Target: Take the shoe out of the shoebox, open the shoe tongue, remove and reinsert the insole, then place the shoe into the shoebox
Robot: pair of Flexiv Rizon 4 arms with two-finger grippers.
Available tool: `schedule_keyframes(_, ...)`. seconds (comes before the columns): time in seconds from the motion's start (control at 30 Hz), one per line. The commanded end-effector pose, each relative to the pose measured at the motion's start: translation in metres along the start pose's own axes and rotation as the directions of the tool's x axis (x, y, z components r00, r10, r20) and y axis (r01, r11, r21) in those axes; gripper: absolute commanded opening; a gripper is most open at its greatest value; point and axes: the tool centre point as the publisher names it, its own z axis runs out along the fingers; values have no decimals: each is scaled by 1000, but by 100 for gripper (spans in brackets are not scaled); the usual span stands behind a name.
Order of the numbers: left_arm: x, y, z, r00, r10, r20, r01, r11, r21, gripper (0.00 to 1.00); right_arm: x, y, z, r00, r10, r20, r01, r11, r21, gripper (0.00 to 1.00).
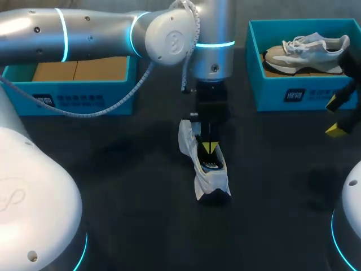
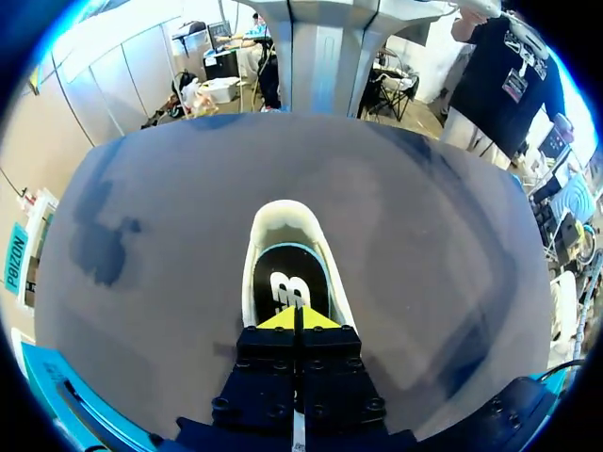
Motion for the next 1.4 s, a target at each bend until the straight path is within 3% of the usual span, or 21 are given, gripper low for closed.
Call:
schedule_keyframes(0.03,4,-2,5,1000,-7,11,7,1000,-23,0,2,-1,1,1000,1,4,-1,1000,-1,100)
schedule_keyframes(0.6,7,18,24,998,-56,-29,50,986,-161,0,2,-1,1,1000,1,4,-1,1000,-1,100)
schedule_keyframes(0.93,3,25,28,998,-70,5,68,949,-307,0,2,-1,1,1000,1,4,-1,1000,-1,100)
schedule_keyframes(1.4,0,27,38,996,-87,-11,78,940,-332,0,2,-1,1,1000,1,4,-1,1000,-1,100)
